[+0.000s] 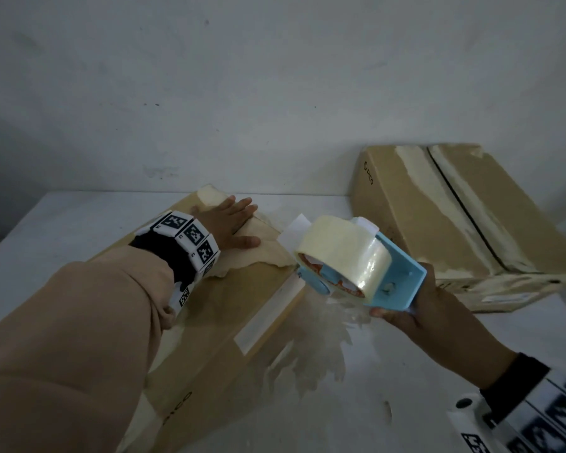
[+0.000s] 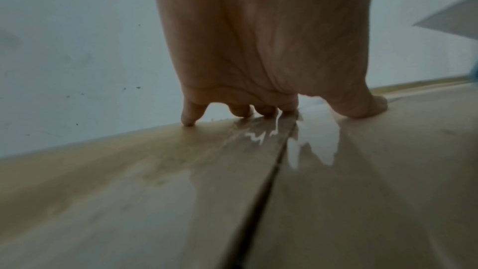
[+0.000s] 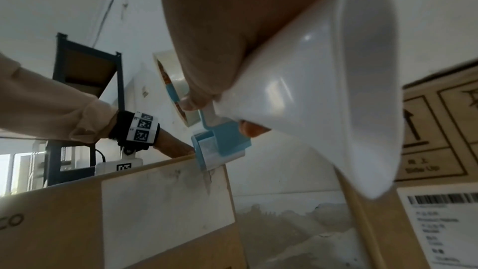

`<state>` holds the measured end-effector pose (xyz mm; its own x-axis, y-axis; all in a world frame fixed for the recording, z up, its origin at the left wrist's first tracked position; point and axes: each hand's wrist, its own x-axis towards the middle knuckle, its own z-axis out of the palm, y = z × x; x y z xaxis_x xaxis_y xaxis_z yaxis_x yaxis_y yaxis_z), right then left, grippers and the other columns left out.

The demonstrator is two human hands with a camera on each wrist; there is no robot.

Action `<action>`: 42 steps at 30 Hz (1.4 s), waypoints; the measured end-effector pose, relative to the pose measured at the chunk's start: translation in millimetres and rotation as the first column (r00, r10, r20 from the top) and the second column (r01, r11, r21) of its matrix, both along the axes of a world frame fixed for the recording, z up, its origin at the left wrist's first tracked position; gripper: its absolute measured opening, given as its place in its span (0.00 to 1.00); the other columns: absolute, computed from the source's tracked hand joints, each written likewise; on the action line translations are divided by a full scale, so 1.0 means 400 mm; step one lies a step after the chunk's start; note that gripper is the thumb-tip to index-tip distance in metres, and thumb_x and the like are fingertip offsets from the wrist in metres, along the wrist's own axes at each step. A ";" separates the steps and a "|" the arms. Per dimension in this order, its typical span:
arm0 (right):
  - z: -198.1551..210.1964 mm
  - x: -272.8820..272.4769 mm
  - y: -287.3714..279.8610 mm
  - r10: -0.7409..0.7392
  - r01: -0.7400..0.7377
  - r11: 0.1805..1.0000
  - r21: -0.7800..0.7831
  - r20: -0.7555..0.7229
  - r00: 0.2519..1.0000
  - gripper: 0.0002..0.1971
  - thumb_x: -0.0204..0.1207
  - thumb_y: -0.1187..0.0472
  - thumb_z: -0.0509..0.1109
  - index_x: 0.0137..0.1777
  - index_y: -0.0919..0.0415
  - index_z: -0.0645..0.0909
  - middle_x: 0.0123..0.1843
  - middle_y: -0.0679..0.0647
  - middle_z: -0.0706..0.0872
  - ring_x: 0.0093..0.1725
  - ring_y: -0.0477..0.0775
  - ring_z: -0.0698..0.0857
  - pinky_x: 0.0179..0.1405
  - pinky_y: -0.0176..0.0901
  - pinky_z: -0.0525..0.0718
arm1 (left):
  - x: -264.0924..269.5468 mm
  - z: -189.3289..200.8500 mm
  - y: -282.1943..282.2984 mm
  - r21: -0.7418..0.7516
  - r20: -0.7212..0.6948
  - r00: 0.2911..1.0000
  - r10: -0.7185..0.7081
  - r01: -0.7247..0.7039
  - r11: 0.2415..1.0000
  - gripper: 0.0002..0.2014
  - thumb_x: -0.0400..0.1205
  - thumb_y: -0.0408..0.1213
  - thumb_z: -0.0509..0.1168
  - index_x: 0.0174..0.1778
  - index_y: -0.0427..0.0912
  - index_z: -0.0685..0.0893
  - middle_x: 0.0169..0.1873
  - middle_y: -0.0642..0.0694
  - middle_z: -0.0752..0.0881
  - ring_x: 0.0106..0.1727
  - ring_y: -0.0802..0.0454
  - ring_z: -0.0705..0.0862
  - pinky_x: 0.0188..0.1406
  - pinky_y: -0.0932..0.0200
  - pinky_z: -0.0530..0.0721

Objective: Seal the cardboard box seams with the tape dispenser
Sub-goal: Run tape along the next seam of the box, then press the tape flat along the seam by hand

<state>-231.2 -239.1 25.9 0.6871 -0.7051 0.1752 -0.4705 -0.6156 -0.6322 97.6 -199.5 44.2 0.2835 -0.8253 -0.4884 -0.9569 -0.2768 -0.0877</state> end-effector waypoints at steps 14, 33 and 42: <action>-0.176 -0.093 0.057 -0.080 0.084 0.995 0.047 -0.085 0.993 0.35 0.69 0.30 0.59 0.64 0.58 0.73 0.44 0.47 0.86 0.38 0.48 0.86 0.33 0.41 0.85 | 0.000 0.019 0.002 0.011 -0.060 0.998 0.027 -0.026 1.000 0.39 0.80 0.62 0.50 0.81 0.52 0.39 0.82 0.56 0.37 0.83 0.53 0.38 0.77 0.35 0.49; -0.182 0.050 0.150 -0.294 0.251 0.944 -0.217 -0.198 0.935 0.22 0.64 0.58 0.54 0.58 0.55 0.75 0.57 0.66 0.84 0.56 0.65 0.79 0.49 0.58 0.80 | 0.062 0.037 0.019 -0.054 -0.144 0.987 -0.073 0.066 0.996 0.31 0.84 0.56 0.43 0.82 0.47 0.48 0.83 0.50 0.45 0.83 0.50 0.43 0.81 0.41 0.48; 0.027 0.399 0.076 -0.168 0.150 0.974 -0.170 -0.100 0.981 0.25 0.80 0.46 0.56 0.70 0.61 0.73 0.75 0.57 0.72 0.76 0.56 0.66 0.73 0.43 0.59 | 0.089 0.089 0.007 -0.100 -0.159 0.939 -0.305 0.292 0.951 0.25 0.87 0.49 0.45 0.80 0.48 0.55 0.82 0.52 0.54 0.82 0.55 0.52 0.80 0.42 0.54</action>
